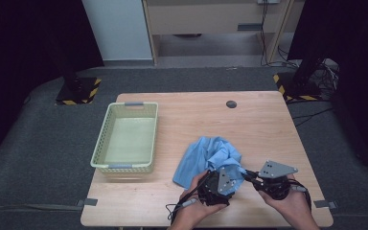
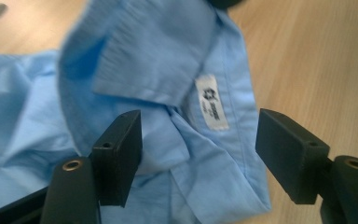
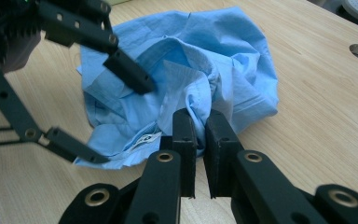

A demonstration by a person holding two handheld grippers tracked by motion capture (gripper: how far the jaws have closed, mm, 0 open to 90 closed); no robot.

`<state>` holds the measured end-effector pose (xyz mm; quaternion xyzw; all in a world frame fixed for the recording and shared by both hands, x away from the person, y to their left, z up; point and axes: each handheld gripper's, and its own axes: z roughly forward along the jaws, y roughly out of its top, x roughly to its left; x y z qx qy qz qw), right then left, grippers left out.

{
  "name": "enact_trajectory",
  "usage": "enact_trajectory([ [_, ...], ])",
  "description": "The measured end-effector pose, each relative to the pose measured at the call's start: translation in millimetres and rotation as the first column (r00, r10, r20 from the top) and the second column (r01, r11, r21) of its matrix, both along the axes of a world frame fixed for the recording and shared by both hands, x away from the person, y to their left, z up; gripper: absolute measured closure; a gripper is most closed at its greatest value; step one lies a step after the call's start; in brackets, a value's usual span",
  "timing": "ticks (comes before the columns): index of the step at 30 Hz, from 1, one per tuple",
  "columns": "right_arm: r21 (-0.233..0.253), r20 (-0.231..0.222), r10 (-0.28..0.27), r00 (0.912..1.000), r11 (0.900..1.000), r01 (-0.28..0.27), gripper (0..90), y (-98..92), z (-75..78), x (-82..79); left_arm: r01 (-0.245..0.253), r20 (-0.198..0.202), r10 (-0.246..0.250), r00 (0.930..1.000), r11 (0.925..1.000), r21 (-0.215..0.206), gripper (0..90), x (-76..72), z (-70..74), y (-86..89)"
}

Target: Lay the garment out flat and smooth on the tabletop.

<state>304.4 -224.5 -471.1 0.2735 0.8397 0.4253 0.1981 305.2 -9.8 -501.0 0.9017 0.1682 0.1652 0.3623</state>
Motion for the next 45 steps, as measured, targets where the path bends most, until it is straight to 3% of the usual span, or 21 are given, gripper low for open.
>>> enact_trajectory([
  [7, 0.010, -0.005, -0.013, 0.9999, 1.000, 0.013, 83.8, -1.4, -0.3, 0.9, 0.033, -0.105, -0.030, 0.9940, 0.9991, 0.027, 33.8, 0.5, -21.3, -4.7],
  [11, 0.013, -0.006, -0.017, 0.9998, 1.000, 0.017, 83.5, -1.6, -0.5, 1.2, 0.046, -0.112, -0.042, 0.9928, 0.9984, 0.033, 35.0, -2.6, -28.3, -12.4],
  [17, 0.013, -0.005, -0.024, 0.9997, 1.000, 0.024, 83.2, -2.9, -1.3, 1.9, 0.055, -0.139, -0.061, 0.9883, 0.9973, -0.048, 33.6, -2.4, -29.6, -20.3],
  [24, 0.015, -0.012, -0.037, 0.9992, 0.999, 0.037, 83.2, -7.3, -2.6, 2.9, 0.033, -0.100, -0.044, 0.9940, 0.9935, -0.109, 33.7, -6.5, -2.9, -6.4],
  [28, 0.010, -0.014, -0.038, 0.9992, 0.999, 0.038, 83.2, -7.6, -4.2, 3.1, -0.009, -0.028, 0.006, 0.9996, 0.9927, -0.120, 35.9, -4.6, 15.6, 9.0],
  [30, 0.007, -0.014, -0.036, 0.9993, 0.999, 0.036, 83.2, -7.4, -4.3, 2.9, -0.069, 0.005, 0.070, 0.9975, 0.9896, -0.126, 37.9, 0.1, 20.5, 17.1],
  [33, 0.006, -0.015, -0.033, 0.9993, 0.999, 0.034, 83.1, -7.0, -4.7, 3.2, -0.160, 0.024, 0.165, 0.9860, 0.9767, -0.143, 39.7, 9.7, 21.7, 27.5],
  [35, 0.003, -0.019, -0.031, 0.9993, 1.000, 0.031, 83.1, -6.4, -5.4, 3.0, -0.176, 0.005, 0.180, 0.9837, 0.9710, -0.161, 40.1, 16.5, 20.2, 30.1],
  [38, -0.002, -0.019, -0.022, 0.9996, 1.000, 0.022, 83.0, -5.1, -6.2, 2.8, -0.172, -0.002, 0.175, 0.9846, 0.9692, -0.176, 43.2, 24.7, 18.6, 26.5],
  [41, -0.009, -0.020, -0.012, 0.9997, 1.000, 0.012, 82.8, -3.5, -7.2, 2.4, -0.151, 0.029, 0.158, 0.9870, 0.9751, -0.162, 49.2, 29.8, 17.6, 17.8],
  [43, -0.011, -0.022, -0.007, 0.9997, 1.000, 0.007, 82.7, -2.5, -7.9, 1.9, -0.147, 0.026, 0.153, 0.9879, 0.9769, -0.155, 53.4, 33.2, 14.8, 13.6],
  [45, -0.016, -0.022, -0.001, 0.9998, 1.000, 0.001, 82.7, -1.8, -8.5, 1.5, -0.135, 0.044, 0.141, 0.9890, 0.9831, -0.124, 54.4, 35.5, 11.3, 9.5],
])
